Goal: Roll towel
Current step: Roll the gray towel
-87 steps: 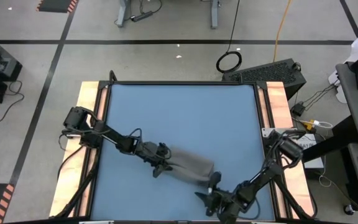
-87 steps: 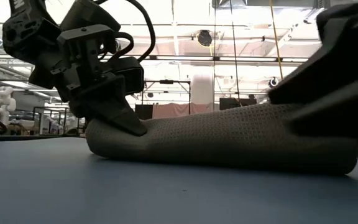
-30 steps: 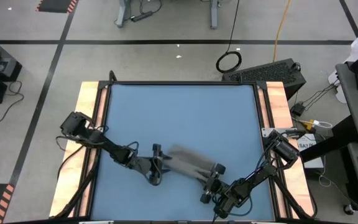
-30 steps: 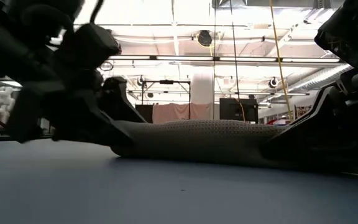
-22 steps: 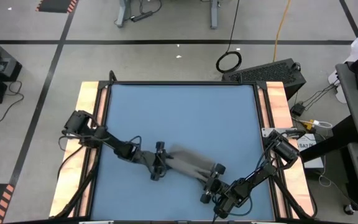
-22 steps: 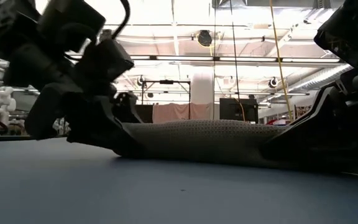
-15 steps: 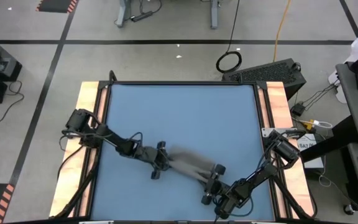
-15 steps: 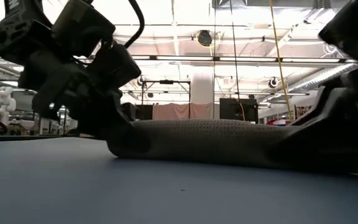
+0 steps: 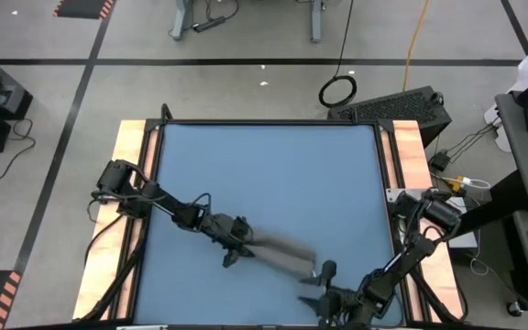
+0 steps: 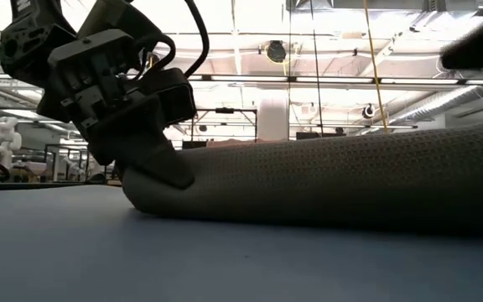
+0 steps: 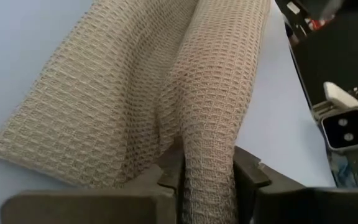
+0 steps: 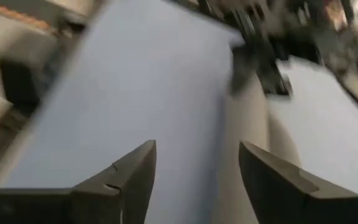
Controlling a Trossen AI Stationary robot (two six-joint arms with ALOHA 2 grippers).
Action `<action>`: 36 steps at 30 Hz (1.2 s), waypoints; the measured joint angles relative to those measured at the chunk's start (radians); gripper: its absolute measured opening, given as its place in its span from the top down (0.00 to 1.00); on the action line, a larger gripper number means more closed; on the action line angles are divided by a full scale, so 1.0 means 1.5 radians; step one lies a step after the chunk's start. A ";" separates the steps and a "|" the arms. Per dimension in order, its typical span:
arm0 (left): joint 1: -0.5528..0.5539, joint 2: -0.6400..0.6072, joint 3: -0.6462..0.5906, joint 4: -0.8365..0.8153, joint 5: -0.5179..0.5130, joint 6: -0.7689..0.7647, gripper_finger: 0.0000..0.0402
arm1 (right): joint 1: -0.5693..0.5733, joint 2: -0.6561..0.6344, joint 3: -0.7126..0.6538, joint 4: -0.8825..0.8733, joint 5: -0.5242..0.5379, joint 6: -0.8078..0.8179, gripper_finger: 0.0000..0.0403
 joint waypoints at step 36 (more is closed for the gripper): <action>0.004 -0.019 -0.003 -0.013 -0.107 0.062 0.62 | -0.069 0.070 -0.116 -0.019 0.063 0.383 0.48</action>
